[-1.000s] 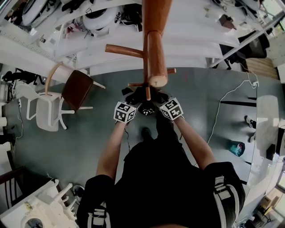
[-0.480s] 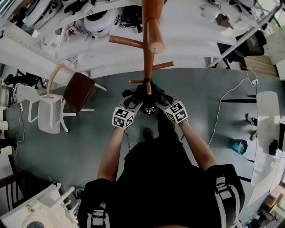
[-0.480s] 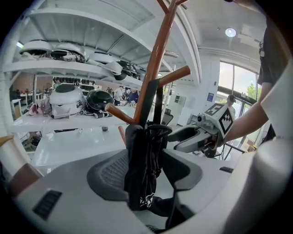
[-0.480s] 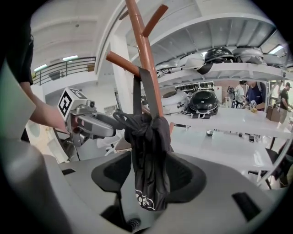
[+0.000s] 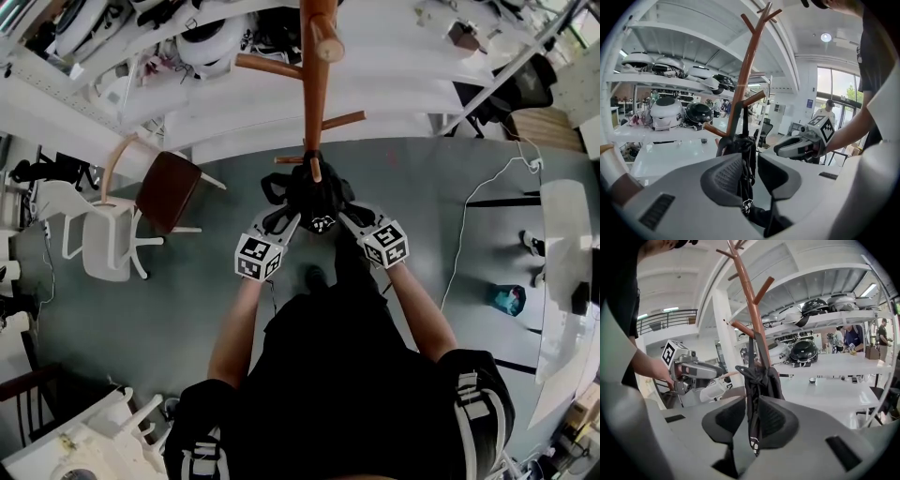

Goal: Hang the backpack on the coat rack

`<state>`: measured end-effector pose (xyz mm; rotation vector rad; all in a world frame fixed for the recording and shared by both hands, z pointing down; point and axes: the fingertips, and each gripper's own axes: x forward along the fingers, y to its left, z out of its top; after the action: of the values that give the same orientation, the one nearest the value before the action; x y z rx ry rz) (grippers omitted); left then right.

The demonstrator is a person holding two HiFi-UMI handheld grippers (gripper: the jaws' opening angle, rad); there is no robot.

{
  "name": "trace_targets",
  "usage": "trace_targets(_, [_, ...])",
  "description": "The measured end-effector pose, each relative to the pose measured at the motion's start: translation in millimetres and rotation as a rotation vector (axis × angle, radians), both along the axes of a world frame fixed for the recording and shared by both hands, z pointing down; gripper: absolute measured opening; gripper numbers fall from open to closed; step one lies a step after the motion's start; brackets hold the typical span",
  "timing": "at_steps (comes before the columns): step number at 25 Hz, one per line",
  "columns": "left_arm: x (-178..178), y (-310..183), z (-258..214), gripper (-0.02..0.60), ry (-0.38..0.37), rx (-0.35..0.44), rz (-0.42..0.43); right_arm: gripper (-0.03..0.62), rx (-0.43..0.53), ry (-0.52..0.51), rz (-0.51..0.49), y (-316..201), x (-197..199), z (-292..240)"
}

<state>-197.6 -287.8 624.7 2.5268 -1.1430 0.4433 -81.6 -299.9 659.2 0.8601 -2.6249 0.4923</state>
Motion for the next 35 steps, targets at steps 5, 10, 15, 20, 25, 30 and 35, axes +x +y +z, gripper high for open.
trace_targets(5, [-5,22,-19,0.053,0.055,0.027,-0.020,0.060,0.050,-0.007,0.006,20,1,-18])
trace_targets(10, [-14,29,-40,0.035,0.137,0.045,-0.070,0.017,0.097,-0.006,-0.011,30,-7,-35])
trace_targets(15, [-11,39,-46,0.035,0.117,0.065,-0.048,0.015,0.111,-0.010,-0.025,38,-16,-46])
trace_targets(20, [7,56,-43,0.032,0.033,0.083,0.034,0.015,0.152,0.059,-0.080,51,-19,-48])
trace_targets(25, [17,67,-36,0.028,0.003,0.068,0.079,0.015,0.136,0.082,-0.077,57,-16,-45])
trace_targets(30, [18,65,-41,0.026,0.008,0.077,0.078,0.015,0.155,0.092,-0.092,59,-15,-47])
trace_targets(35, [17,62,-42,0.025,0.013,0.083,0.075,0.015,0.162,0.091,-0.095,56,-18,-50])
